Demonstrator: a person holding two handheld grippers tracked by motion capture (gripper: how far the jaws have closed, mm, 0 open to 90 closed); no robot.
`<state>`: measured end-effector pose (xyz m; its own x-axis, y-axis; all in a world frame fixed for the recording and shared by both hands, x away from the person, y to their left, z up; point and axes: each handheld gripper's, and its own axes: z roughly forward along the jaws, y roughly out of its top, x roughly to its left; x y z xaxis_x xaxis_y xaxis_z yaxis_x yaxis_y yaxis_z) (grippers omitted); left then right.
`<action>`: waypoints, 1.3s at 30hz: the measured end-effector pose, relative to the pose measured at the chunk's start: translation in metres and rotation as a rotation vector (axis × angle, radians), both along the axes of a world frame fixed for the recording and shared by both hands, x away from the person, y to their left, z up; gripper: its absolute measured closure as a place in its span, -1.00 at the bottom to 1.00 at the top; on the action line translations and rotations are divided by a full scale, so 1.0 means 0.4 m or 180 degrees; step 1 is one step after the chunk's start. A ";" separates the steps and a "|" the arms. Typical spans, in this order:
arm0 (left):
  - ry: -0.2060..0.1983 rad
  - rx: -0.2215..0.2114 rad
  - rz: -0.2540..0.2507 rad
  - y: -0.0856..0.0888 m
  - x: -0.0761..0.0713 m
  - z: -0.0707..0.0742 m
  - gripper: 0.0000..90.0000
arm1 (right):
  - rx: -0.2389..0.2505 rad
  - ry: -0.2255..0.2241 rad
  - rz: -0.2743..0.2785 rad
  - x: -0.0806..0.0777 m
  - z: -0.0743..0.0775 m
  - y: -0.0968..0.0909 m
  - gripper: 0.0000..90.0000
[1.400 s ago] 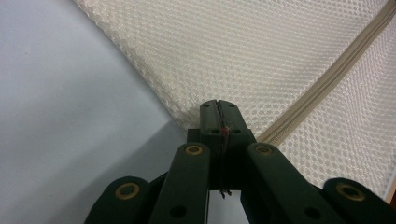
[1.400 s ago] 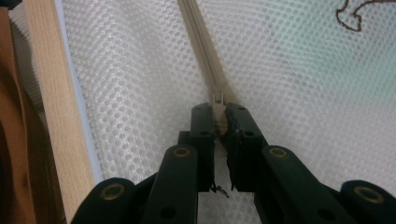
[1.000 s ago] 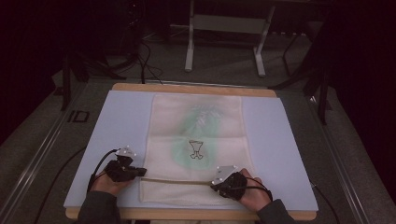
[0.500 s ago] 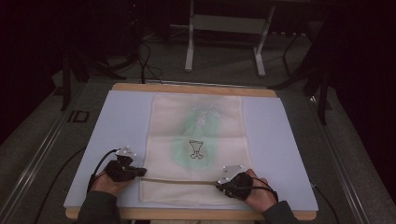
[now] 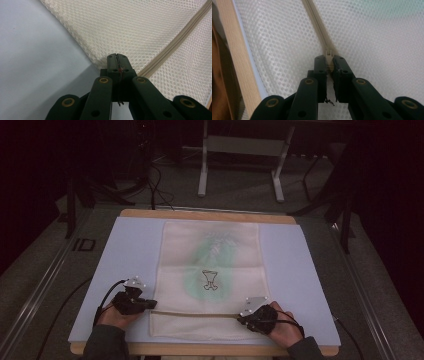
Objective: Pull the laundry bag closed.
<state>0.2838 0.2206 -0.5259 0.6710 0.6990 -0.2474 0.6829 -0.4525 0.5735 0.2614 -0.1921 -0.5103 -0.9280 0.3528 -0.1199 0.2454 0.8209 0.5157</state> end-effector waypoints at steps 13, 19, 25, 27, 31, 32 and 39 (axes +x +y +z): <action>-0.0001 -0.0001 0.0000 0.000 0.000 0.000 1.00 | 0.0025 0.0049 -0.0090 0.000 0.004 -0.050 0.83; 0.0000 -0.0003 -0.0001 0.000 0.000 0.000 1.00 | 0.0050 0.0079 -0.0102 0.001 0.007 -0.066 0.83; 0.0000 -0.0002 -0.0002 0.000 0.000 0.000 1.00 | 0.0012 0.0095 -0.0114 0.002 0.009 -0.077 0.83; 0.0001 -0.0001 -0.0003 0.000 0.000 0.000 1.00 | 0.0011 0.0109 -0.0136 0.003 0.011 -0.086 0.83; 0.0002 -0.0001 -0.0002 0.000 0.000 0.000 1.00 | 0.0021 0.0110 -0.0198 0.006 0.015 -0.107 0.83; 0.0002 0.0000 -0.0003 0.000 0.000 0.000 1.00 | 0.0032 0.0116 -0.0211 0.006 0.016 -0.112 0.83; 0.0005 -0.0011 0.0005 0.000 0.000 0.000 1.00 | 0.0062 0.0140 -0.0265 0.007 0.020 -0.136 0.83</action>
